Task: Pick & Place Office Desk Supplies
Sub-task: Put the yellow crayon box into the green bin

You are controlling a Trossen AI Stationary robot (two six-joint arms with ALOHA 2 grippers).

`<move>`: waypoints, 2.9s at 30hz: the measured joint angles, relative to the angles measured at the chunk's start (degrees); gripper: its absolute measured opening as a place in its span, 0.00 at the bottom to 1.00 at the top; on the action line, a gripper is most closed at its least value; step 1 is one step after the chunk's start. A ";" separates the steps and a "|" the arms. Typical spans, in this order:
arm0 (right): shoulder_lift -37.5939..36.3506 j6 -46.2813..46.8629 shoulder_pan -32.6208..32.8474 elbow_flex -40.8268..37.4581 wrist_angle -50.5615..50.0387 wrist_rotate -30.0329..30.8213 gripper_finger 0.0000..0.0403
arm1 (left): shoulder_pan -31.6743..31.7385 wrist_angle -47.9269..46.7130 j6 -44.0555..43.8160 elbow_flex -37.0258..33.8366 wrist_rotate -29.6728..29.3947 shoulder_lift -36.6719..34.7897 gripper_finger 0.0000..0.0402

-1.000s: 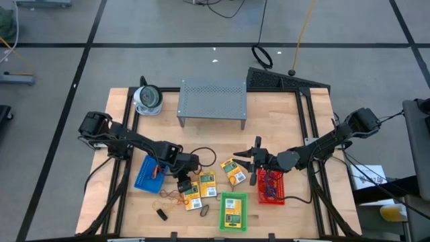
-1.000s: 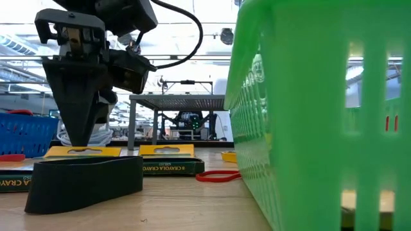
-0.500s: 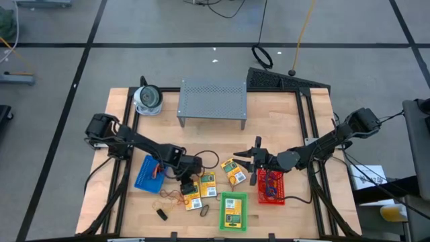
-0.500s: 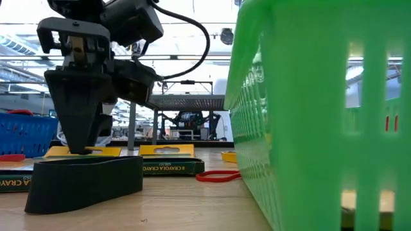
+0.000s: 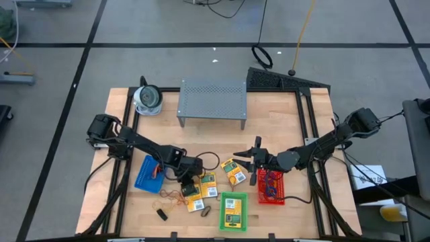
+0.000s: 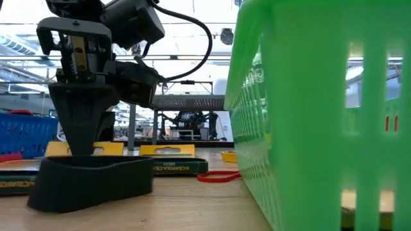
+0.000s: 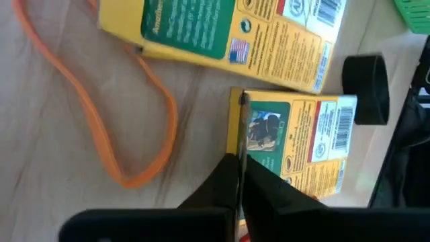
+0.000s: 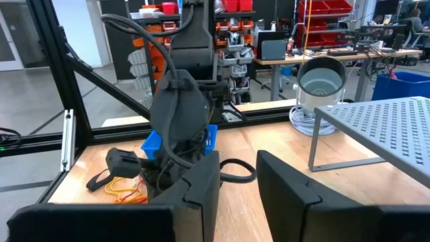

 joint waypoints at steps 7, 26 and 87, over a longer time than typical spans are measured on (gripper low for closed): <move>0.00 0.00 0.00 0.00 0.01 -0.01 0.22 | 0.02 4.44 -0.01 -0.09 7.44 -0.54 0.01; 0.00 -0.17 0.00 0.00 0.92 0.02 0.22 | 3.32 9.61 -1.72 4.26 13.44 -14.52 0.00; -36.06 -25.07 22.27 -13.75 9.86 13.46 0.22 | 4.48 -20.38 23.17 56.39 12.84 29.73 0.06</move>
